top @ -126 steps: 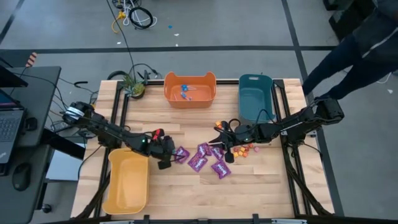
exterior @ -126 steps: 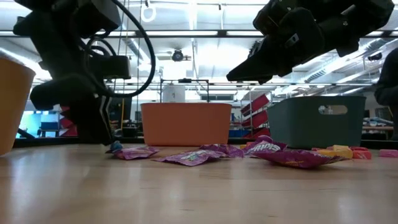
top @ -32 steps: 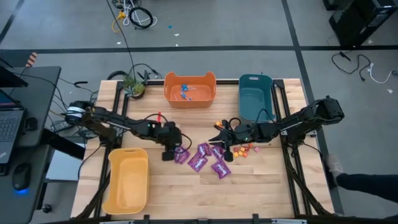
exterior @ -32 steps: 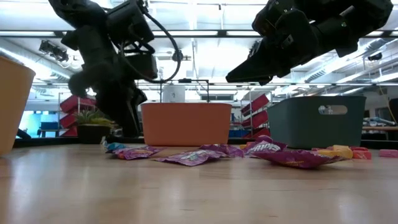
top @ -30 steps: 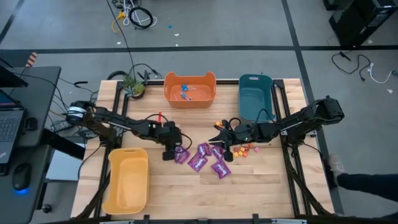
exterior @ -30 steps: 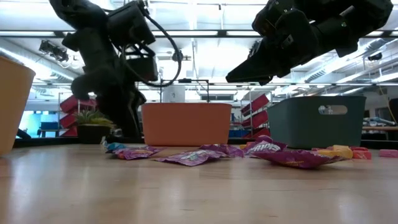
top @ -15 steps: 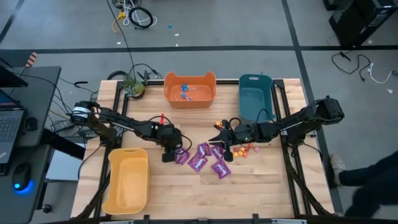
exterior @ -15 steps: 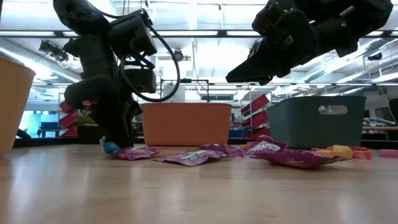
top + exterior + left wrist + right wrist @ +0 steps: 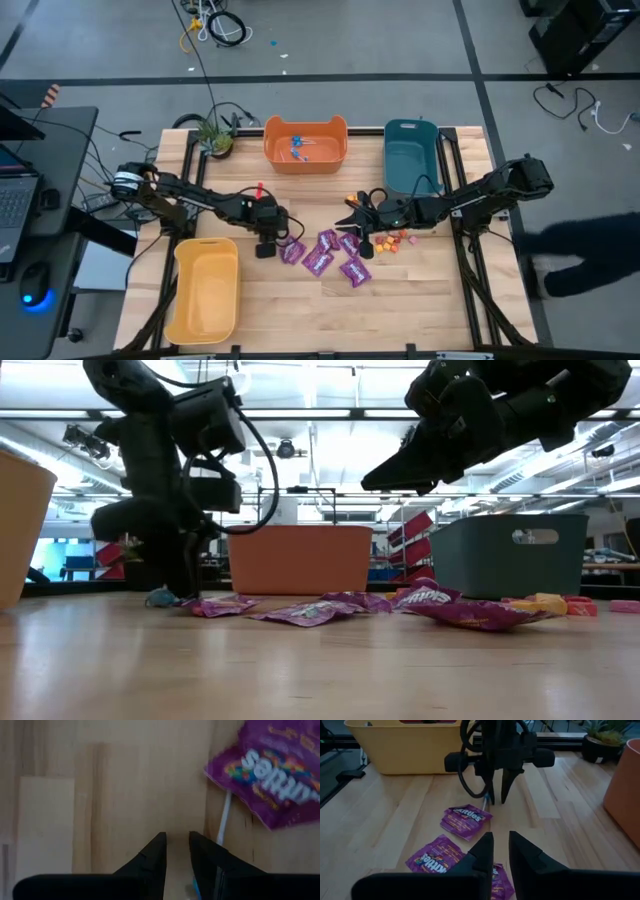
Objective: Sort candy
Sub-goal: Put the blue candy into the orange bin
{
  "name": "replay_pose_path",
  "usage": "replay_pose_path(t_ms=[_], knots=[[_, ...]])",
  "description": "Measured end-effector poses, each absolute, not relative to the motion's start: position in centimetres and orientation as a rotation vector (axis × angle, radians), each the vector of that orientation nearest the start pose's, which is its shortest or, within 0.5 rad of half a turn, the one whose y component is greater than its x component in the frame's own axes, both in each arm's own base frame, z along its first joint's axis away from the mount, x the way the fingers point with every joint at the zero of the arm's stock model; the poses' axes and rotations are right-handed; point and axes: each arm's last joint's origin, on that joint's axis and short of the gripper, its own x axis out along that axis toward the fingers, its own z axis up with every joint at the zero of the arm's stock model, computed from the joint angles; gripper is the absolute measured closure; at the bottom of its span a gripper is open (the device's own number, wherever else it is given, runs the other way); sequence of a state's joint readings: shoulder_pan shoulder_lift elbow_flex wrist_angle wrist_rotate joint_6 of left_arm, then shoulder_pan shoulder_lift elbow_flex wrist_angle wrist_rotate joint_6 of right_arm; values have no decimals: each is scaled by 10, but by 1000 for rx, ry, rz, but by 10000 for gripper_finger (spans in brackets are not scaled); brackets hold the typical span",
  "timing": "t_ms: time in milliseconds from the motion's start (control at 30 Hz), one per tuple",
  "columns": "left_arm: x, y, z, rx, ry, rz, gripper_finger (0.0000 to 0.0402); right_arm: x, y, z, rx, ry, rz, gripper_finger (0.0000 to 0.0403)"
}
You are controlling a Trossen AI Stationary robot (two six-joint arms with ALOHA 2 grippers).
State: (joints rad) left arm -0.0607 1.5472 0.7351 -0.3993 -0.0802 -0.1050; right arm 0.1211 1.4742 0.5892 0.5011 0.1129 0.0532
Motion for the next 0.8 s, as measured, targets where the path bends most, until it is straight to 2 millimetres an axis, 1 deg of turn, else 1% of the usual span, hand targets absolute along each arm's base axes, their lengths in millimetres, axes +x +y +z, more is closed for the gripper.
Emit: replay_pose_path(t_ms=[100,200,267,367,533,700,800], knots=[[258,-14,145,7,1208,64,313,284,31,179,8,378,-3,355],[258,-14,159,6,1183,59,313,284,31,179,7,373,-3,357],[255,-14,167,5,1185,56,313,285,30,180,7,366,-6,357],[251,-13,173,2,1189,52,313,285,29,181,8,360,-10,355],[248,-16,171,-90,1223,12,295,285,29,181,8,351,-11,356],[249,-18,166,-91,1196,1,268,285,29,181,8,351,-11,356],[249,-22,162,-78,1171,-18,260,285,29,181,8,351,-11,356]])
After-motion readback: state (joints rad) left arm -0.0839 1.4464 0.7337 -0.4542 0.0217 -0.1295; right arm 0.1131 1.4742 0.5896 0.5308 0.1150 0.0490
